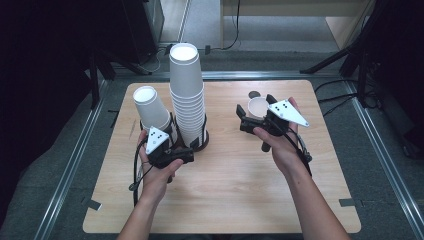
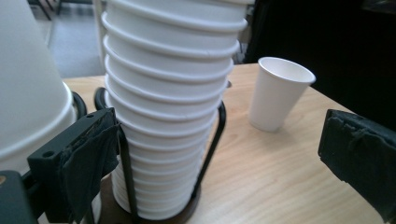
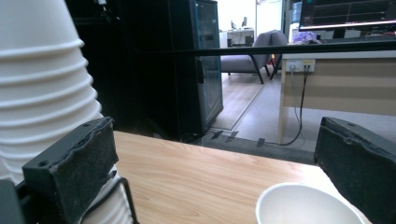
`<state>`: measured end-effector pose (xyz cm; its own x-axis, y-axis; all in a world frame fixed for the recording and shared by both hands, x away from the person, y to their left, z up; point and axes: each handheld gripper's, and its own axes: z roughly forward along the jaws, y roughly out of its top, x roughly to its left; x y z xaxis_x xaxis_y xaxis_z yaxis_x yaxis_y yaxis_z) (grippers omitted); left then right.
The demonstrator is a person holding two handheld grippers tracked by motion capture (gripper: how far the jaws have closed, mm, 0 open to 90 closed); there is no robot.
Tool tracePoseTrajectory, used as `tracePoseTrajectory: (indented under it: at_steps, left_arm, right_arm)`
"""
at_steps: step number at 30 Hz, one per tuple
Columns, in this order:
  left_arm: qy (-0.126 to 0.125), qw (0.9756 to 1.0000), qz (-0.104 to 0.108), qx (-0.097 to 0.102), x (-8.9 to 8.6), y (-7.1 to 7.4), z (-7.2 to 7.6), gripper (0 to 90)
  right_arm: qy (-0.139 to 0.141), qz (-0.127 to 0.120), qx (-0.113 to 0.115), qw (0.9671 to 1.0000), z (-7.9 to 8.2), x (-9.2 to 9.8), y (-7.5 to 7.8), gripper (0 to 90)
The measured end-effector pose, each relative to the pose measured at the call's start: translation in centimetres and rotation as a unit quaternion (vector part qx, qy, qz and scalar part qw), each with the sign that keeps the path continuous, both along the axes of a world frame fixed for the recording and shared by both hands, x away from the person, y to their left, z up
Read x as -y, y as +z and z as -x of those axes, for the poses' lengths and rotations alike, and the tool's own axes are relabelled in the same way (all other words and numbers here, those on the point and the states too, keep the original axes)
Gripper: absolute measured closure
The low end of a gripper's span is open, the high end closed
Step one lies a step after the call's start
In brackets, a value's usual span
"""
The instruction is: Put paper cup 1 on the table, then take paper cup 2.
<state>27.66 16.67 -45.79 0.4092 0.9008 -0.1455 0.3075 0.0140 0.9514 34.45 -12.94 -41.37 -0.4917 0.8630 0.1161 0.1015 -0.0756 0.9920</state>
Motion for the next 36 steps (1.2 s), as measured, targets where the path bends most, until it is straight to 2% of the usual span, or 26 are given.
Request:
tracePoseTrajectory:
  at_steps: [2,5,6,12,14,15,20,22,26,30,36]
  left_arm:
    - [0.004,1.0000,0.000,0.003,0.1,0.2,-0.4,0.0]
    - [0.005,1.0000,-0.001,0.005,0.1,0.3,-0.8,0.0]
    - [0.006,1.0000,-0.004,0.006,0.1,0.3,-0.9,0.0]
    - [0.017,0.9997,-0.006,0.018,0.3,0.9,-1.5,0.0]
    - [0.019,0.9996,-0.002,0.023,0.4,1.2,-1.6,0.0]
    - [0.019,0.9994,-0.006,0.029,0.5,1.4,-1.6,0.0]
    - [0.027,0.9987,-0.014,0.042,0.9,2.0,-1.9,0.0]
    - [0.029,0.9985,-0.010,0.046,0.9,2.2,-2.1,0.0]
    - [0.035,0.9983,-0.007,0.047,1.1,2.4,-2.5,0.0]
    - [0.036,0.9980,-0.013,0.051,1.5,2.5,-2.8,0.0]
    - [0.042,0.9971,-0.008,0.064,1.7,2.6,-3.3,0.0]
  right_arm:
    - [0.007,-0.011,0.002,0.9999,0.2,-0.6,0.9,0.0]
    - [0.011,-0.017,0.007,0.9998,0.3,-0.8,1.4,0.0]
    - [0.020,-0.026,0.009,0.9994,0.5,-1.3,2.2,0.0]
    - [0.037,-0.027,0.015,0.9988,0.7,-2.5,3.6,0.0]
    - [0.043,-0.028,0.017,0.9986,0.8,-2.9,4.1,0.0]
    - [0.048,-0.029,0.019,0.9982,0.8,-3.3,4.5,0.0]
    - [0.056,-0.029,0.023,0.9977,0.8,-4.2,5.1,0.0]
    - [0.059,-0.033,0.024,0.9974,0.6,-4.5,5.3,0.0]
    - [0.066,-0.033,0.024,0.9970,0.6,-5.2,5.9,0.0]
    - [0.069,-0.026,0.026,0.9969,0.5,-5.8,6.4,0.0]
    - [0.080,-0.029,0.034,0.9958,0.5,-7.0,7.6,0.0]
